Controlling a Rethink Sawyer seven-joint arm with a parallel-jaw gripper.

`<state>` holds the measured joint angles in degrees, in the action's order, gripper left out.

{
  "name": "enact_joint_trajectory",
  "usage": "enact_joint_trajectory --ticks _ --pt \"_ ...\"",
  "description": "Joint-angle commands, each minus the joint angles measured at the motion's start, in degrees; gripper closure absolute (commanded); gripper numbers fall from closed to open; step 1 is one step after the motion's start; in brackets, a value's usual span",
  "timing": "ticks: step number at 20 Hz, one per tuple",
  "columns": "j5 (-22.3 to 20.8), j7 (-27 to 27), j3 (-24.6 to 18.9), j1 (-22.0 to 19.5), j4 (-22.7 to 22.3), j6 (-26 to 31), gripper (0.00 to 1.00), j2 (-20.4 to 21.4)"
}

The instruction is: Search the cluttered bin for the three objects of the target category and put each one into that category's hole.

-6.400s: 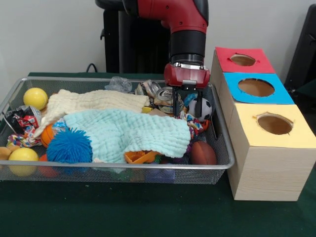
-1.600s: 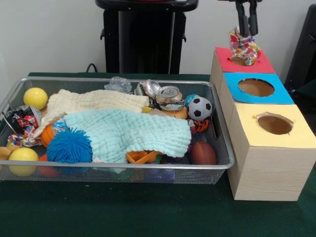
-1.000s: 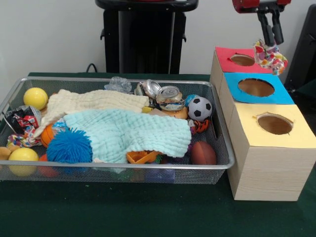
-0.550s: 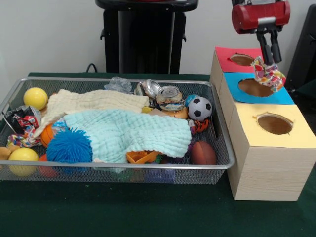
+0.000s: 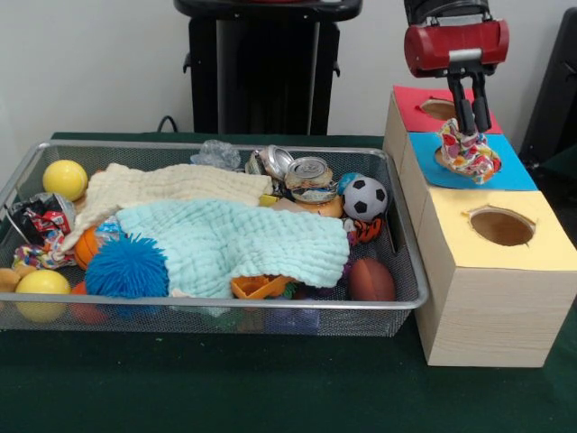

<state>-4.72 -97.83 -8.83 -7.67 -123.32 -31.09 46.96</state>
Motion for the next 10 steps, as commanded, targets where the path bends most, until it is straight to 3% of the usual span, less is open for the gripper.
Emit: enact_joint_trajectory --ticks 1,10 --pt "1.7 -10.9 0.9 0.8 5.2 -5.1 1.00 -3.2" --pt "9.1 -7.4 5.2 7.6 9.2 -3.1 1.00 -6.3"
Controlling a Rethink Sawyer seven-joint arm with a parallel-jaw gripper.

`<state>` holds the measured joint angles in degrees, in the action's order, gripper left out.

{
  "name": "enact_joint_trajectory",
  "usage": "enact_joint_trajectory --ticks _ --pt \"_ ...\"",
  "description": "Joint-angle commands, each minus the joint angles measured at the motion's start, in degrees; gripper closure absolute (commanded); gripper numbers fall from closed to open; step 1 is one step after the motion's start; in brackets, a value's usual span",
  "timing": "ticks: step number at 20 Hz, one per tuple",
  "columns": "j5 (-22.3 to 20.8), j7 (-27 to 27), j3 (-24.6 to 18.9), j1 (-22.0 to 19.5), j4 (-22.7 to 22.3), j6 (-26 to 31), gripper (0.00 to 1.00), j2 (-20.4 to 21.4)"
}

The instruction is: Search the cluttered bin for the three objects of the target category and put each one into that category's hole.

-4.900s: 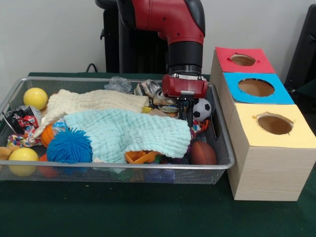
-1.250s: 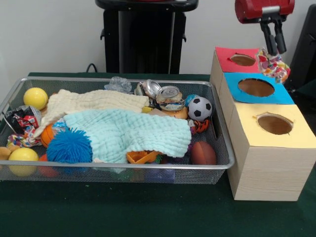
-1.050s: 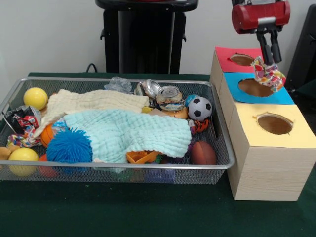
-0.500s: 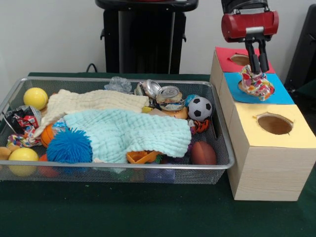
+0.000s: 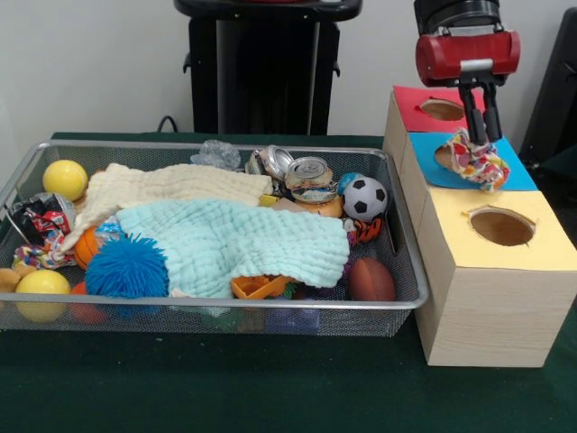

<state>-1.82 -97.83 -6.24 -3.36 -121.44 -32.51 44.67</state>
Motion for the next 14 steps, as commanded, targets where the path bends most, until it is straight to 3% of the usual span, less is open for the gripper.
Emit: enact_joint_trajectory --ticks 1,14 --pt "6.6 -7.2 3.1 3.8 7.8 -1.8 1.00 -4.5" --pt "7.0 -8.1 6.7 5.7 12.2 -4.9 1.00 -8.6"
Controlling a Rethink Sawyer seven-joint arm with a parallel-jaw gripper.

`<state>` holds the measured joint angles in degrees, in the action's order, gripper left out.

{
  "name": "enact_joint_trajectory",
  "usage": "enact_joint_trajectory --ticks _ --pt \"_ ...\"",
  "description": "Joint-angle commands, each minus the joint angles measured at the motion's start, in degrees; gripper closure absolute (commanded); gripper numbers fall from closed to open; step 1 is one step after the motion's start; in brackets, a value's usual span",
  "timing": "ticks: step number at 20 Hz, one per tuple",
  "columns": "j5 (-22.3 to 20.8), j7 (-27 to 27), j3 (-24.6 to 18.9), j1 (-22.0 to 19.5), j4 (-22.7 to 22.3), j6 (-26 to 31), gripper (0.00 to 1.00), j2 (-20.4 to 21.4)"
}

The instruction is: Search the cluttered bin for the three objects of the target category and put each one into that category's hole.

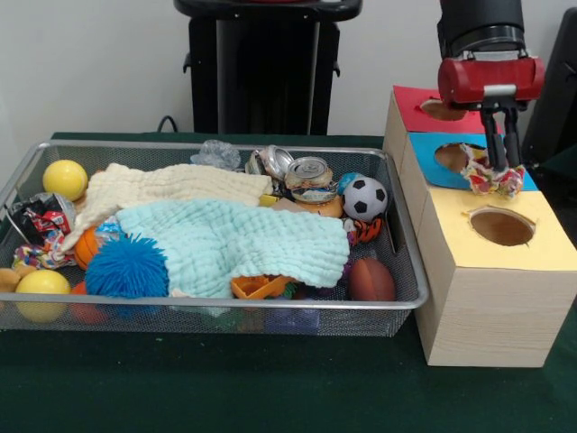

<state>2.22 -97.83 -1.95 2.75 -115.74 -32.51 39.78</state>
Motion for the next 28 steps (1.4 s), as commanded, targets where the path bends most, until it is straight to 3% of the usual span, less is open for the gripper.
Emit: enact_joint_trajectory --ticks 1,22,28 --pt "3.1 -8.2 2.7 -0.4 6.7 -5.0 1.00 -3.7" --pt "8.8 -9.4 6.2 5.6 9.7 -2.9 1.00 -4.3" --pt "12.2 -7.9 8.0 8.7 11.2 -1.8 1.00 -6.5"
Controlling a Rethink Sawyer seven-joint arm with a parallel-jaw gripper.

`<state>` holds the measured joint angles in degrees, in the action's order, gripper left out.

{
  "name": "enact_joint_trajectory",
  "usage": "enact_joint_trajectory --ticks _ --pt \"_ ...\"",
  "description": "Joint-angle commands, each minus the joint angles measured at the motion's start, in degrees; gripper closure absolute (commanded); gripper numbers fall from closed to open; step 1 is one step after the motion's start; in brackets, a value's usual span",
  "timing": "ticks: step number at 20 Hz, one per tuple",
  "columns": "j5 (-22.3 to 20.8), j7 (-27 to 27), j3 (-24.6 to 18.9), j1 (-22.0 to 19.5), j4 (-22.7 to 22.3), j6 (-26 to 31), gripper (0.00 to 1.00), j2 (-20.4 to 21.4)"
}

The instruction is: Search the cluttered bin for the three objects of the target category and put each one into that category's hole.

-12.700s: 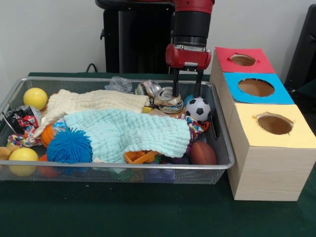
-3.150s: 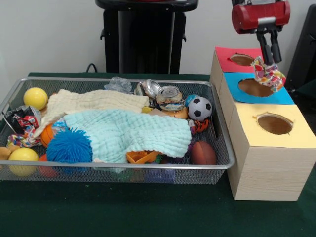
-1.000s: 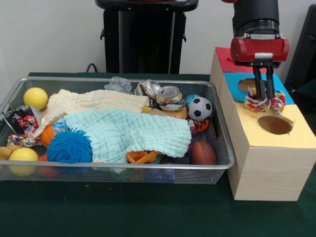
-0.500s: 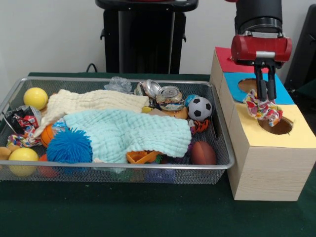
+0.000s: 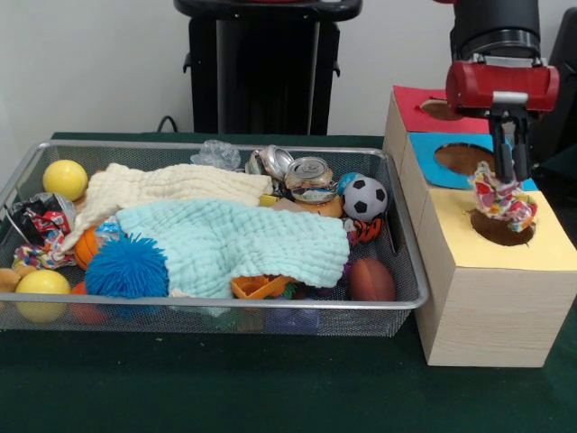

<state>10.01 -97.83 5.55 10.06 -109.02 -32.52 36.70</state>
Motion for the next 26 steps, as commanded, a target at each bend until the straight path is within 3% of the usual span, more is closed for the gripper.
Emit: enact_joint_trajectory --ticks 1,26 --pt "4.4 -7.8 0.6 1.5 4.9 -1.9 1.00 -3.9" --pt "3.3 -7.6 4.6 3.6 8.6 -2.4 1.00 -11.6"
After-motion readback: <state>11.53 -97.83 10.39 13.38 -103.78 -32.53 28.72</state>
